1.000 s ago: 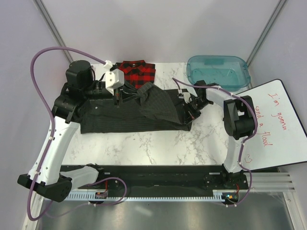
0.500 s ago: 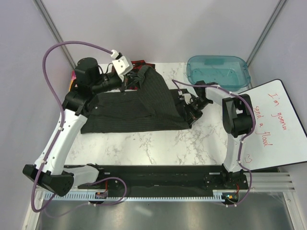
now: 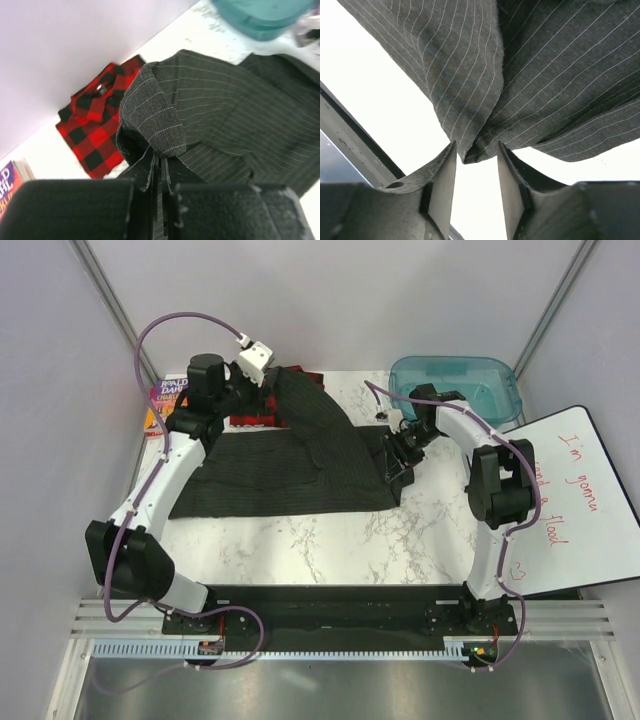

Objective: Fold and stack the long sleeve shirts
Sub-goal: Fold the shirt

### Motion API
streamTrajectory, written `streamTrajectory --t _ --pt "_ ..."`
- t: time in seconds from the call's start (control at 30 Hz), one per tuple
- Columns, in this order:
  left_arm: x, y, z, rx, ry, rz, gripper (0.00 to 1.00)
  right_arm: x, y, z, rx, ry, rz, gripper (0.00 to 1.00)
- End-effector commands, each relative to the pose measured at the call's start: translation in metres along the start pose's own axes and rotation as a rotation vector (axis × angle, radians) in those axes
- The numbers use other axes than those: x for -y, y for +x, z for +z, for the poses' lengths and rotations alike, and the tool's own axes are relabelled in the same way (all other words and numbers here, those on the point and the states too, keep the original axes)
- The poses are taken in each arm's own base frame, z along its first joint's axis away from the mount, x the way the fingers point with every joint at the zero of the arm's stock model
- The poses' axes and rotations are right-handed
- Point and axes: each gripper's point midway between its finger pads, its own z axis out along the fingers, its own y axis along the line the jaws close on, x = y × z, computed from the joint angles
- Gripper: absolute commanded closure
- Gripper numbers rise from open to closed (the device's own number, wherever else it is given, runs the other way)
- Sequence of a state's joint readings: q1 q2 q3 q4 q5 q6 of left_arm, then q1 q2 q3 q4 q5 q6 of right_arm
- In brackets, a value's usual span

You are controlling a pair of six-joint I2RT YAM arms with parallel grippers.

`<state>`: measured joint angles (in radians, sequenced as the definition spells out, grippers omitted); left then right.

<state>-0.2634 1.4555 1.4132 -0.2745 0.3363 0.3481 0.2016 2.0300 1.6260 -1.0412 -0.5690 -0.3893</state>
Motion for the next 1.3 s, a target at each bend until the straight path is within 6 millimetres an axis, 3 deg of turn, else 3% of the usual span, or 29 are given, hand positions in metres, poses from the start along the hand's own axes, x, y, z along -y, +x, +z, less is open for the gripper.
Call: streamTrajectory --t 0.0,0.13,0.23,0.33,0.4,0.53,0.67,0.8,0.87,1.0,1.07,1.13,1.27 --pt "-0.042 -0.024 0.004 0.081 -0.112 -0.053 0.98 -0.012 -0.006 -0.012 0.024 -0.027 -0.011 0.53" --pt "-0.069 -0.013 0.009 0.055 -0.174 -0.075 0.98 -0.005 -0.003 0.0 -0.001 -0.037 0.018 0.53" --pt "-0.077 -0.007 0.007 0.029 -0.195 -0.073 0.98 -0.007 -0.006 -0.001 0.009 -0.045 -0.004 0.52" --pt "-0.082 0.007 0.008 -0.018 -0.218 -0.079 0.98 -0.011 -0.005 -0.003 0.006 -0.071 -0.019 0.47" --pt "-0.088 0.014 0.006 -0.041 -0.244 -0.085 0.98 -0.011 -0.001 -0.001 -0.008 -0.073 -0.027 0.36" --pt "-0.097 0.025 0.006 -0.068 -0.267 -0.114 0.98 -0.003 0.007 0.011 -0.054 -0.057 -0.01 0.34" --pt "-0.098 0.028 0.015 -0.07 -0.252 -0.129 0.98 0.009 0.01 0.026 -0.078 -0.04 -0.001 0.37" --pt "-0.113 0.027 0.029 -0.076 -0.274 -0.119 0.98 0.02 0.004 0.033 -0.07 -0.013 -0.008 0.45" --pt "-0.12 0.029 0.035 -0.089 -0.289 -0.11 0.98 0.023 0.003 0.035 -0.066 -0.006 -0.005 0.52" --pt "-0.126 0.042 0.048 -0.137 -0.289 -0.115 0.98 0.025 -0.01 0.033 -0.034 0.009 -0.014 0.78" --pt "-0.124 0.05 0.051 -0.153 -0.279 -0.116 0.98 0.024 -0.016 0.029 -0.017 0.013 -0.004 0.78" --pt "-0.119 0.058 0.054 -0.167 -0.253 -0.11 0.98 0.02 -0.026 0.023 0.012 0.01 -0.013 0.7" --pt "-0.099 0.066 0.064 -0.152 -0.126 -0.1 0.98 0.019 -0.025 0.015 0.008 0.029 -0.018 0.66"
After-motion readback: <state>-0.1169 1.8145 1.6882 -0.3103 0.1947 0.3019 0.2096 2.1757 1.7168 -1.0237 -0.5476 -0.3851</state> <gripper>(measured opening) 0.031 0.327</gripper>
